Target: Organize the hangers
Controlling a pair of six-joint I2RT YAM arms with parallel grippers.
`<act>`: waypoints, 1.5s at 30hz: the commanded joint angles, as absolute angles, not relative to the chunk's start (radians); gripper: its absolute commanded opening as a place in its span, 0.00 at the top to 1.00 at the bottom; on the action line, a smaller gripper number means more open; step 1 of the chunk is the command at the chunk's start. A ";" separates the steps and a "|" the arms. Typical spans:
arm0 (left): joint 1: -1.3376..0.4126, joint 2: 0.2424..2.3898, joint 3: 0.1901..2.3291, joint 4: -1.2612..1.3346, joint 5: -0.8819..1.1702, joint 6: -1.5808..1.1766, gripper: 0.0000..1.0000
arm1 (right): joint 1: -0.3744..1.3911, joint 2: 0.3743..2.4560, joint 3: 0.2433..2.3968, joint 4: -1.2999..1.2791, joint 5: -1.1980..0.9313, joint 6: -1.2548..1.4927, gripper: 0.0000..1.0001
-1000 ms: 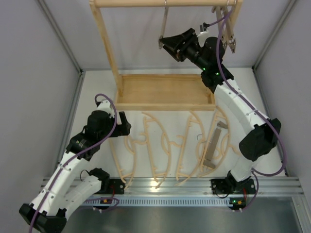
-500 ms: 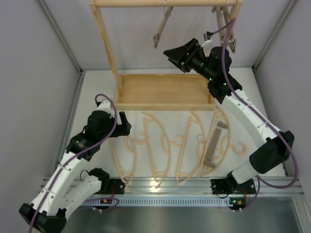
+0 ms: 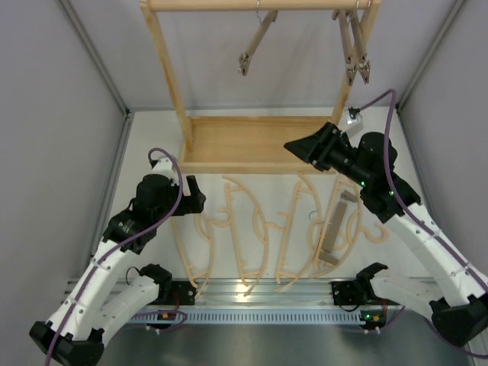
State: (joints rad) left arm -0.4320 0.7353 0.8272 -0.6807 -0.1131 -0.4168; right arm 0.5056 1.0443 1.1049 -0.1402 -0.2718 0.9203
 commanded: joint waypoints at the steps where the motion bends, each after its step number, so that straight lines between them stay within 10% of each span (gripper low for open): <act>1: -0.436 0.715 0.822 -0.637 -0.115 -0.417 0.05 | 0.528 0.900 1.008 -0.363 -0.134 0.799 0.40; 21: -0.440 0.698 0.822 -0.637 -0.084 -0.411 0.04 | 0.534 0.581 0.603 -0.988 0.301 1.005 0.43; 45: -0.442 0.701 0.822 -0.635 -0.084 -0.411 0.04 | 0.551 0.818 0.471 -0.805 0.268 1.140 0.48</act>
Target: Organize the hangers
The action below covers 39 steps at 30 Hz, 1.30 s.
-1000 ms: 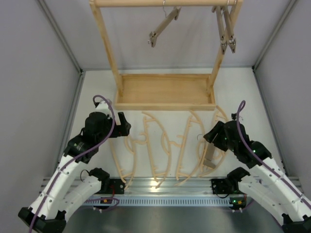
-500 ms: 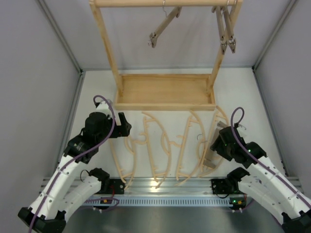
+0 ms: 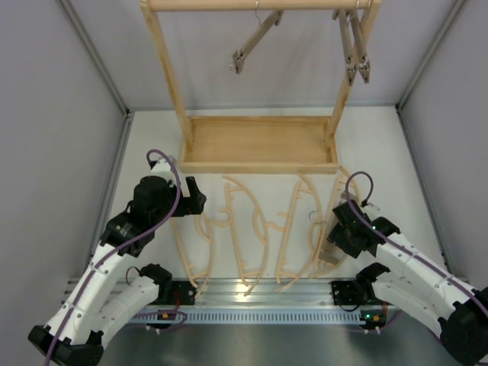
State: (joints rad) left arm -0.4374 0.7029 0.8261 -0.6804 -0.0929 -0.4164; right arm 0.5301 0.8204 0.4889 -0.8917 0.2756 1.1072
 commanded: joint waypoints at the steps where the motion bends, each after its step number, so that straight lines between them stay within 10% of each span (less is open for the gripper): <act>1: -0.443 0.703 0.822 -0.637 -0.084 -0.410 0.04 | 0.551 0.816 0.456 -0.798 0.265 1.141 0.48; 39: -0.442 0.709 0.822 -0.635 -0.086 -0.410 0.04 | 0.614 0.888 0.420 -0.716 0.317 1.187 0.50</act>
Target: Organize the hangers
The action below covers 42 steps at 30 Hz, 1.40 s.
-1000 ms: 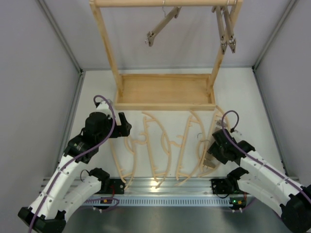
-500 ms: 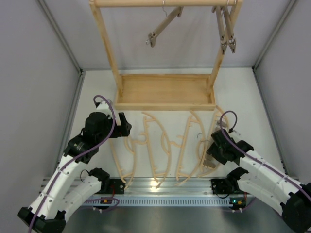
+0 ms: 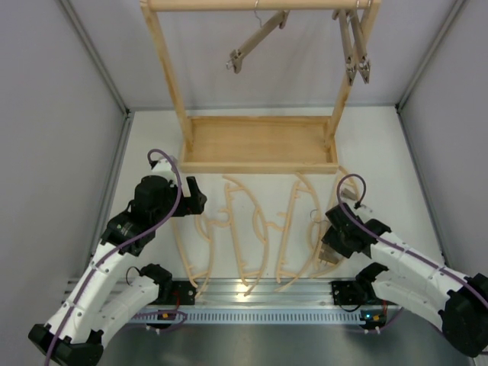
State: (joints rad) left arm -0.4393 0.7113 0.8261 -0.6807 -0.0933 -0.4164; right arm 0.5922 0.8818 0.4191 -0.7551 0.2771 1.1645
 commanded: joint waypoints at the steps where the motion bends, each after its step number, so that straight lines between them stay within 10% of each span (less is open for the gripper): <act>1: -0.443 0.709 0.822 -0.637 -0.087 -0.411 0.04 | 0.617 0.888 0.423 -0.716 0.318 1.190 0.52; 13: -0.443 0.704 0.822 -0.635 -0.087 -0.411 0.04 | 0.624 0.848 0.431 -0.755 0.328 1.177 0.98; 42: -0.443 0.710 0.821 -0.637 -0.100 -0.414 0.04 | 0.733 0.879 0.635 -0.870 0.408 1.026 1.00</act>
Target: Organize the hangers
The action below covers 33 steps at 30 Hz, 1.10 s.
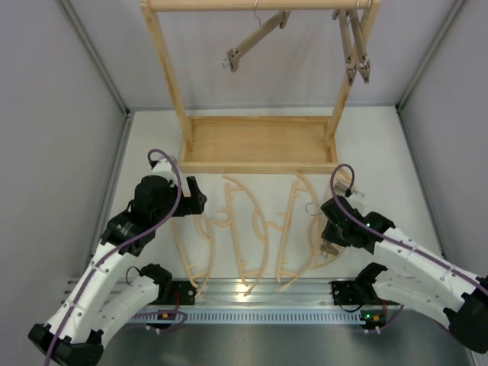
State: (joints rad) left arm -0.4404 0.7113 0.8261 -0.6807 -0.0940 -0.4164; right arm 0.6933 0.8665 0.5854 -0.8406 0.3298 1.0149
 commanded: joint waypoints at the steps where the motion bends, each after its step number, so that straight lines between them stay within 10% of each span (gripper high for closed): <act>1: -0.445 0.710 0.821 -0.637 -0.101 -0.414 0.04 | 0.739 0.882 0.634 -0.874 0.431 1.035 1.00; 33: -0.443 0.723 0.821 -0.637 -0.098 -0.413 0.04 | 0.750 0.845 0.610 -0.844 0.483 1.095 1.00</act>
State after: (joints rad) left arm -0.4404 0.7181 0.8257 -0.6804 -0.0940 -0.4164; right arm 0.7330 0.8986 0.5201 -0.8253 0.4679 1.1080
